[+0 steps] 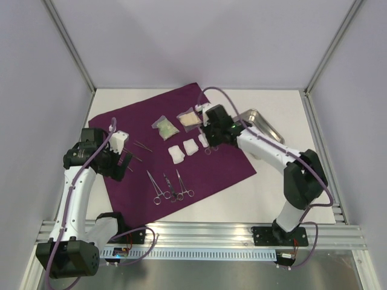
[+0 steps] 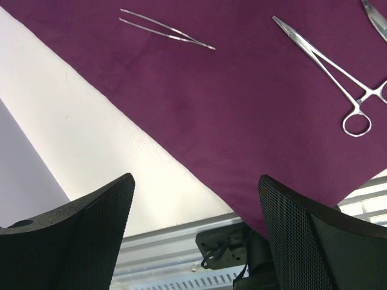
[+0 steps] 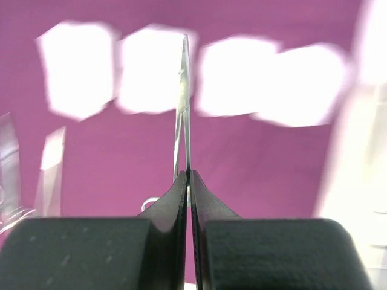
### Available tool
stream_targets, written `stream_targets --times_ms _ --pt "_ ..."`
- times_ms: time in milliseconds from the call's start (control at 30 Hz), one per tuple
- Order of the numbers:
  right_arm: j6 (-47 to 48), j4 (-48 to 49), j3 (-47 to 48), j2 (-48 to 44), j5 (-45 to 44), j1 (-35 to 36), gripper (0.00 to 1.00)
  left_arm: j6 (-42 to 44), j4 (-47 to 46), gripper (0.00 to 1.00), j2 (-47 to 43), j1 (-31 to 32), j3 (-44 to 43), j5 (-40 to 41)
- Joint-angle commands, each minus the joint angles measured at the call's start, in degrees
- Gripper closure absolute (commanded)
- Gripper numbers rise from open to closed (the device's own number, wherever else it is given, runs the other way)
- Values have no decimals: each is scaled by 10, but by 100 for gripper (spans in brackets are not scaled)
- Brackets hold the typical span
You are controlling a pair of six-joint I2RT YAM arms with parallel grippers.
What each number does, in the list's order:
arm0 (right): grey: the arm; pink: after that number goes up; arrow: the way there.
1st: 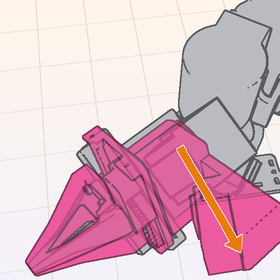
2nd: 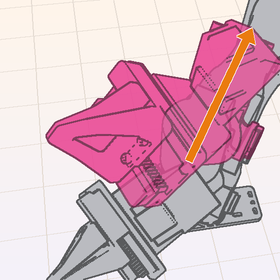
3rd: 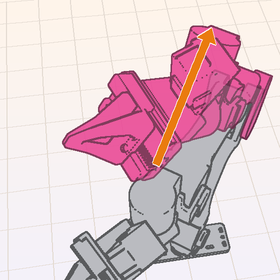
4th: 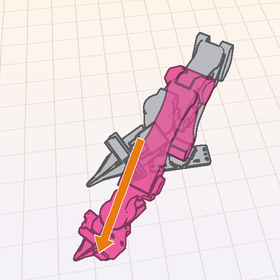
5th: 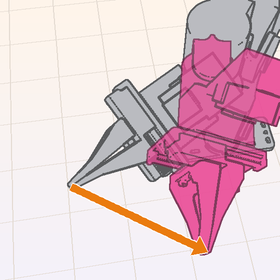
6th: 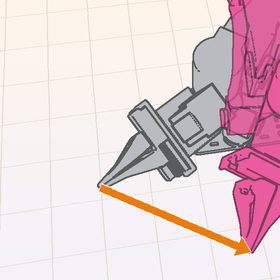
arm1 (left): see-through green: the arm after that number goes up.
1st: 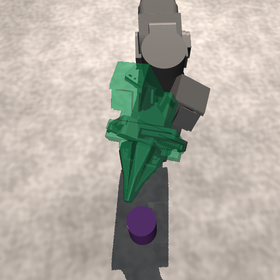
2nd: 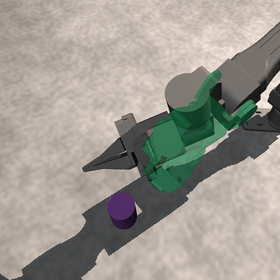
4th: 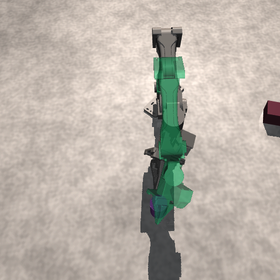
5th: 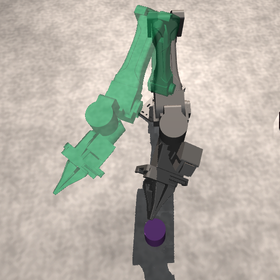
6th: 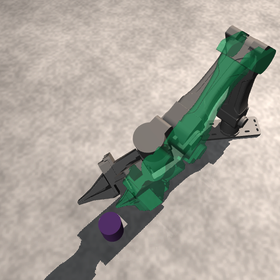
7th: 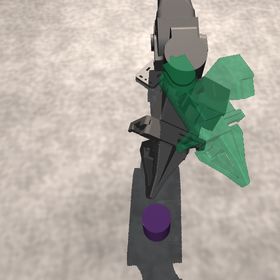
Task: Prepare the surgical pack
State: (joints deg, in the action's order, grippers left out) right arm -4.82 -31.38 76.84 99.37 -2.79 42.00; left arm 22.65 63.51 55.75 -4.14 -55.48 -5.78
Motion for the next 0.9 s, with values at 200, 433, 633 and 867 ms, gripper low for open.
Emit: stream_targets --times_ms 200,433,633,867 --pt "237 -24 35 -39 70 -262 100 22 0 8 59 1 -96 -48" --pt "293 -44 56 25 81 -358 100 12 -1 8 111 1 -148 -72" --pt "320 -46 37 68 105 -379 100 10 -3 8 130 1 -147 -77" --pt "315 -47 31 96 86 -382 99 9 -5 8 133 2 -147 -71"
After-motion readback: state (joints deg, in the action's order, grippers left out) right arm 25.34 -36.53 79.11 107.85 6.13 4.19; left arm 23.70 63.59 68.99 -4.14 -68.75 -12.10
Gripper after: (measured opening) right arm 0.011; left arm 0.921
